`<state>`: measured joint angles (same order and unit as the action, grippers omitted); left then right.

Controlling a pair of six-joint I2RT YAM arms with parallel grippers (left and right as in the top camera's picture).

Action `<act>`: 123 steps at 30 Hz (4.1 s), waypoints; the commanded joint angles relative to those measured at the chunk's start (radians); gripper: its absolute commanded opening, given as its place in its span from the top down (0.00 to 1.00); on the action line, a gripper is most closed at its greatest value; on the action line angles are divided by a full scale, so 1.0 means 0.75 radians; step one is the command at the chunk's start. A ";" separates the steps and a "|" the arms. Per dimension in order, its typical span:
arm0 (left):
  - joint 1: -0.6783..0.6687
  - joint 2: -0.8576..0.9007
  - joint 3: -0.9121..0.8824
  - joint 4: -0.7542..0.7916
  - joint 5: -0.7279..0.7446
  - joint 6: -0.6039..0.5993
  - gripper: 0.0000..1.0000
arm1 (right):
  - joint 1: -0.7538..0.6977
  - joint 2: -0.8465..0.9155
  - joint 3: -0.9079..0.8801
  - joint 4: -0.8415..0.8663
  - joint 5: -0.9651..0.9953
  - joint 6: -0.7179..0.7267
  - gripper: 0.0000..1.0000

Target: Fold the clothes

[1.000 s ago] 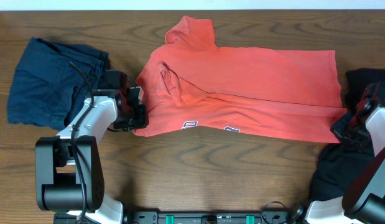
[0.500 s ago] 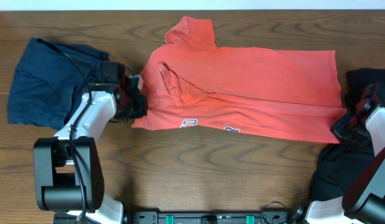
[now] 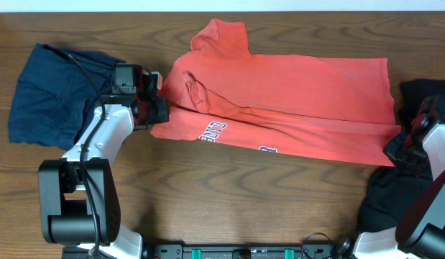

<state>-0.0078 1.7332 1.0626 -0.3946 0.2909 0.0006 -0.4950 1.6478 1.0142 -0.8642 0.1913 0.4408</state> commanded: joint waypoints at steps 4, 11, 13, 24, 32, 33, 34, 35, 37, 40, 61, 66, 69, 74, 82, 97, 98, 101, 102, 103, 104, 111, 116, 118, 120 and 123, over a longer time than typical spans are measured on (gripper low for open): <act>0.003 -0.007 0.022 0.025 -0.037 0.009 0.94 | -0.012 -0.019 0.002 0.032 0.064 0.020 0.99; 0.003 -0.007 0.020 -0.006 -0.132 0.009 0.94 | -0.017 -0.019 0.002 0.111 0.037 0.019 0.99; 0.003 -0.007 0.020 -0.032 -0.135 0.009 0.92 | -0.017 -0.019 0.002 0.112 0.039 0.019 0.99; 0.003 -0.007 0.020 -0.160 -0.135 0.009 0.44 | -0.017 -0.019 0.002 0.100 0.039 0.019 0.84; 0.003 0.005 -0.057 -0.225 -0.135 0.009 0.60 | -0.017 -0.019 0.002 0.101 0.038 0.020 0.85; 0.003 0.010 -0.067 -0.207 -0.136 0.009 0.70 | -0.017 -0.019 0.002 0.101 0.038 0.020 0.88; 0.003 0.019 -0.077 -0.178 -0.144 0.009 0.79 | -0.017 -0.019 0.002 0.101 0.038 0.020 0.90; 0.003 0.026 -0.085 -0.153 -0.167 0.008 0.88 | -0.017 -0.019 0.002 0.101 0.038 0.020 0.93; 0.004 0.045 -0.092 -0.107 -0.253 0.008 0.90 | -0.017 -0.019 0.002 0.100 0.039 0.020 0.98; 0.004 0.075 -0.092 -0.079 -0.322 0.008 0.90 | -0.017 -0.019 0.002 0.101 0.040 0.020 0.99; 0.003 -0.198 0.052 -0.397 -0.142 -0.038 0.94 | -0.017 -0.142 0.080 0.103 -0.162 -0.016 0.83; -0.022 -0.202 0.033 -0.377 -0.078 -0.037 0.94 | -0.017 -0.279 0.090 0.101 -0.249 -0.015 0.79; -0.043 -0.159 -0.031 -0.302 -0.079 -0.037 0.94 | -0.017 -0.307 0.090 0.099 -0.267 -0.015 0.78; -0.049 -0.012 -0.099 -0.232 -0.084 -0.037 0.94 | -0.016 -0.296 0.088 0.062 -0.279 -0.015 0.78; -0.037 0.103 -0.103 -0.247 -0.314 -0.114 0.94 | -0.009 -0.272 0.086 0.041 -0.354 -0.076 0.77; 0.117 0.051 -0.087 -0.438 -0.432 -0.208 0.94 | 0.154 -0.129 0.034 0.057 -0.470 -0.169 0.74; 0.117 0.031 -0.082 -0.446 -0.432 -0.208 0.94 | 0.156 -0.104 0.026 0.061 -0.470 -0.169 0.74; 0.117 -0.043 -0.067 -0.466 -0.416 -0.207 0.91 | 0.155 -0.023 0.020 0.053 -0.470 -0.158 0.74; 0.117 -0.070 -0.065 -0.466 -0.404 -0.207 0.86 | 0.155 0.010 0.020 0.048 -0.468 -0.151 0.75; 0.117 -0.106 -0.065 -0.466 -0.389 -0.207 0.83 | 0.154 0.029 0.020 0.041 -0.457 -0.132 0.75; 0.117 -0.139 -0.065 -0.467 -0.373 -0.207 0.76 | 0.154 0.054 0.020 0.025 -0.426 -0.089 0.75; 0.117 -0.347 -0.065 -0.467 -0.333 -0.207 0.63 | 0.152 0.179 0.016 -0.001 -0.324 0.027 0.76; 0.117 -0.450 -0.065 -0.471 -0.332 -0.207 0.55 | 0.122 0.246 -0.004 -0.057 -0.114 0.133 0.81; 0.117 -0.481 -0.065 -0.472 -0.331 -0.207 0.51 | 0.078 0.238 -0.002 -0.096 -0.079 0.140 0.83; 0.117 -0.503 -0.065 -0.473 -0.293 -0.207 0.47 | 0.021 0.209 0.000 -0.113 -0.076 0.140 0.83; 0.116 -0.508 -0.065 -0.455 -0.163 -0.201 0.45 | -0.055 0.130 0.011 -0.137 -0.092 0.125 0.81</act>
<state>0.0769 1.3605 1.0012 -0.7418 0.0772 -0.1570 -0.4808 1.8015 1.0252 -0.9619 0.0593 0.5152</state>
